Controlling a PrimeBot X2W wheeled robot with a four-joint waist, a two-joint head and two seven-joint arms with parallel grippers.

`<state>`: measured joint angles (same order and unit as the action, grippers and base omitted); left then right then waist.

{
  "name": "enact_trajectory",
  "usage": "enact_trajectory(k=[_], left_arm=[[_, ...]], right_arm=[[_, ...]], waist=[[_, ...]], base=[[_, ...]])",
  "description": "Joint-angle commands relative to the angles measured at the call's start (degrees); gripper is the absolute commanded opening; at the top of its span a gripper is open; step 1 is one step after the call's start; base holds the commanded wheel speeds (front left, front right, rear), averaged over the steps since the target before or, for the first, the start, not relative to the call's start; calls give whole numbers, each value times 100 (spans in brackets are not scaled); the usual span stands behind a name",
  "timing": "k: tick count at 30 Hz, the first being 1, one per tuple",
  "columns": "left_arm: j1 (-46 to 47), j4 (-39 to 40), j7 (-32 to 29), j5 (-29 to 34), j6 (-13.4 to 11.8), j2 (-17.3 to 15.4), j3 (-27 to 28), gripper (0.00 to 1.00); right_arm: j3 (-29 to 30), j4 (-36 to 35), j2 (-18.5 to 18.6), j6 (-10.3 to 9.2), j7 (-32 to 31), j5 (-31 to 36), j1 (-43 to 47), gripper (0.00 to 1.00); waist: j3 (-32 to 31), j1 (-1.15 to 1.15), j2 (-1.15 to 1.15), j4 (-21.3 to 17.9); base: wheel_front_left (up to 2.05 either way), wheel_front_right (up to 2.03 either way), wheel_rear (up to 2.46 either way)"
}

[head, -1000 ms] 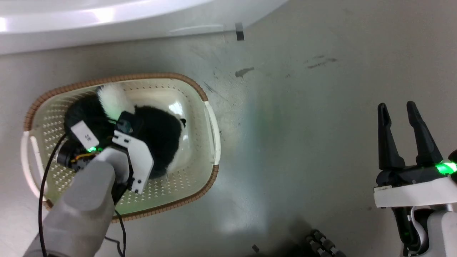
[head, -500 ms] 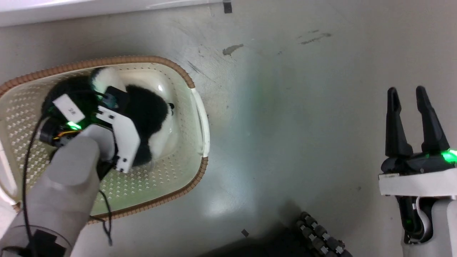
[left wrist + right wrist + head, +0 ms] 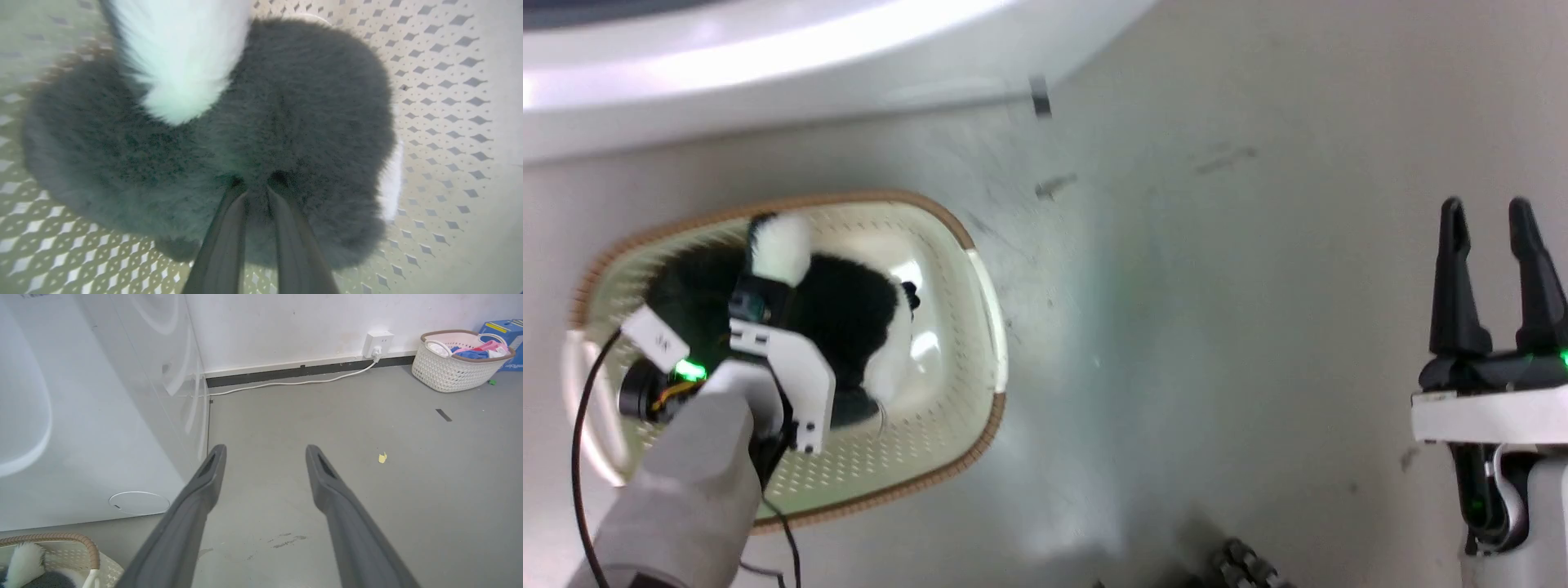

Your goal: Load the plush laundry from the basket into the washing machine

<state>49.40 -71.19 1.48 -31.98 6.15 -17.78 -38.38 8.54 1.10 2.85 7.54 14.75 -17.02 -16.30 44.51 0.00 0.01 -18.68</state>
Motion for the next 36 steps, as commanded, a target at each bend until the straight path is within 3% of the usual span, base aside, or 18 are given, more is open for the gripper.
enact_trajectory(k=[1,9,17,29,36], left_arm=[[-108,-38,107,-44,-20,13,25,0],[-726,3,1019,-241,63,250,85,0],[-1324,447,1340,-205,74,372,66,0],[-2621,3923,1351,742,-647,103,1218,0],[-2918,5801,1351,1398,-718,90,2167,0]], right_arm=[[29,34,3,-5,25,71,100,100],[215,117,3,-5,25,318,434,100],[298,159,3,-5,25,463,778,100],[354,177,3,-5,25,557,1114,100],[294,114,3,-5,25,524,1066,100]], waist=[[-574,0,-1,274],[-1778,0,-1,628],[-2618,0,-1,984],[-3176,0,-1,1231],[-2983,0,-1,1099]], base=[[0,0,0],[0,0,0],[0,0,0],[0,0,0],[0,0,0]])
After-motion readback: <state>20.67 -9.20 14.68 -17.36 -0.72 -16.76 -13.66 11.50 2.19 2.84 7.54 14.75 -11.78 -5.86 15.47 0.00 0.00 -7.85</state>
